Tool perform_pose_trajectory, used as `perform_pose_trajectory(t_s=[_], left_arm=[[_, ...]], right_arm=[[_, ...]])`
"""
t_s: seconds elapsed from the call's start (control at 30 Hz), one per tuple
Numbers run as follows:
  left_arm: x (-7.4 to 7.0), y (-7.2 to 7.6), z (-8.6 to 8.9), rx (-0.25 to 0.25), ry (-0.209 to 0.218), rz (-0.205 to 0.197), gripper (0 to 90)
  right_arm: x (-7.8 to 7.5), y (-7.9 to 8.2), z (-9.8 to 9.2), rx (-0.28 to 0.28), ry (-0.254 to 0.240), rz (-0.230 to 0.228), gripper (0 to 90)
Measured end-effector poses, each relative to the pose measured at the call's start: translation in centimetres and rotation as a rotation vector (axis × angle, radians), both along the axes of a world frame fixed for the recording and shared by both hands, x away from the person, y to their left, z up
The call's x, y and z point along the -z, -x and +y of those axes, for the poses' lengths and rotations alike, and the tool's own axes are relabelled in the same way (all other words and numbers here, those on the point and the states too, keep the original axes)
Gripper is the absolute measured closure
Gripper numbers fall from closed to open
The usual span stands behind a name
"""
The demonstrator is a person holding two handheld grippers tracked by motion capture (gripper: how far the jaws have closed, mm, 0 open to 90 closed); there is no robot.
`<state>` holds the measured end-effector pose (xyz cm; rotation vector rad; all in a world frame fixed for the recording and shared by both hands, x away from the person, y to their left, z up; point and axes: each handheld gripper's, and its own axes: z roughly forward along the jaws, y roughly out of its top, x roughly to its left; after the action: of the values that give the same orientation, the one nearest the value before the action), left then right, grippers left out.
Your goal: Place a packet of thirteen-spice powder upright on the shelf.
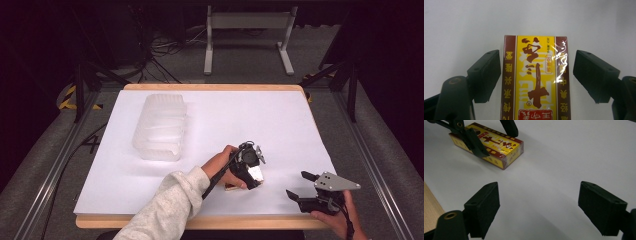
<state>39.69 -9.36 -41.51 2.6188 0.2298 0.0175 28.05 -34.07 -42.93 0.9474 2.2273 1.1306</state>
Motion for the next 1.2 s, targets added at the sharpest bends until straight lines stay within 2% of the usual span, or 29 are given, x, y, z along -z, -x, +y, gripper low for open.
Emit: perform_pose_trajectory(t_s=[0.07,0.33,0.4,0.5,0.63,0.83,1.07,1.13,1.2], left_arm=[[0.1,0.0,-0.4,0.014,-0.016,-0.005,23.4],[0.9,-0.3,-1.1,0.013,-0.061,-0.012,25.4],[0.9,-0.3,-1.2,0.01,-0.062,-0.018,25.5],[0.8,-0.4,-1.3,0.009,-0.055,-0.023,31.0],[0.8,-0.2,-1.1,0.017,-0.053,-0.031,32.0],[0.1,-0.1,-0.2,0.01,-0.007,-0.02,32.1],[-1.6,-0.1,2.1,-0.027,0.081,-0.054,32.2],[-1.8,0.0,2.3,-0.031,0.088,-0.059,32.2],[-2.6,0.2,3.4,-0.051,0.119,-0.072,32.1]], right_arm=[[0.0,0.0,0.0,-0.001,0.001,0.001,18.0],[0.1,-0.1,0.0,-0.001,-0.002,0.002,18.0],[0.1,0.0,0.0,-0.002,-0.002,0.002,18.0],[0.0,0.0,0.1,-0.004,-0.001,-0.004,18.0],[-0.1,0.1,0.0,-0.003,-0.009,-0.012,18.0],[-0.1,0.1,0.0,-0.002,-0.006,-0.007,18.0],[-0.1,0.0,0.0,-0.001,-0.006,-0.007,18.0],[-0.1,0.1,0.1,-0.004,-0.003,-0.008,18.1],[-0.1,0.0,0.1,-0.004,-0.005,-0.009,18.0]])
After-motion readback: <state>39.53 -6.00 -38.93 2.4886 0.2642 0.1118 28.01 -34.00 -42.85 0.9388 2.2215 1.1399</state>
